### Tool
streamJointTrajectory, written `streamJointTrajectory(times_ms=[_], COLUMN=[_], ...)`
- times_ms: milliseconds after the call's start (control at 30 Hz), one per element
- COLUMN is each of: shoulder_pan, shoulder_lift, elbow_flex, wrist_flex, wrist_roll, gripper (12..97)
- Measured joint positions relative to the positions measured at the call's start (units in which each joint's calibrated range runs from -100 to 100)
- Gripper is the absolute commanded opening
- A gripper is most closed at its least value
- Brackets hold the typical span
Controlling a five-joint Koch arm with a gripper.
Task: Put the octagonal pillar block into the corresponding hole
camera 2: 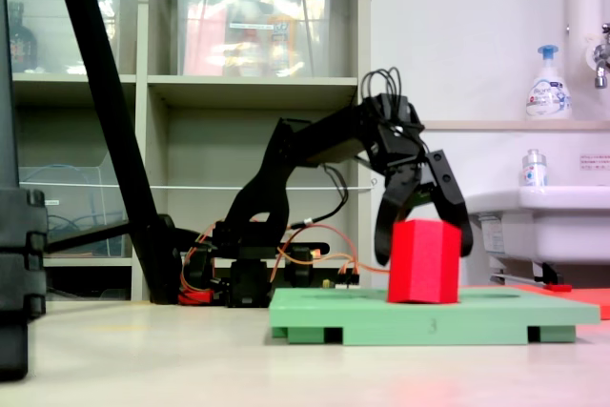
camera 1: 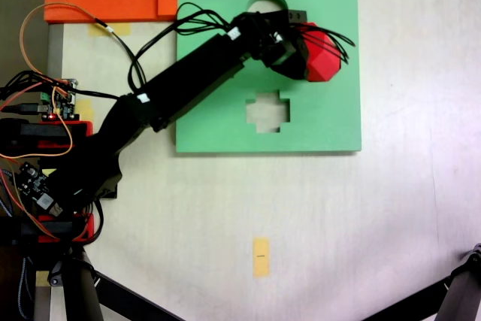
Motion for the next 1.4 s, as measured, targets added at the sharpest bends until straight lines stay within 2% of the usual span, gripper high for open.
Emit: streamJointTrajectory(times_ms=[667, 967, 1167, 1400], shoulder_pan=[-0.54, -1.07, -1.86, -2.49], shoulder_lift=[2.19, 6.57, 9.58, 10.12], elbow_flex=[0.10, 2.35, 5.10, 4.80], wrist_flex=[0.88, 0.78, 1.96, 5.19], wrist_roll=[-0.10, -0.20, -0.39, -0.44], gripper=[33.5, 39.9, 48.9, 51.0])
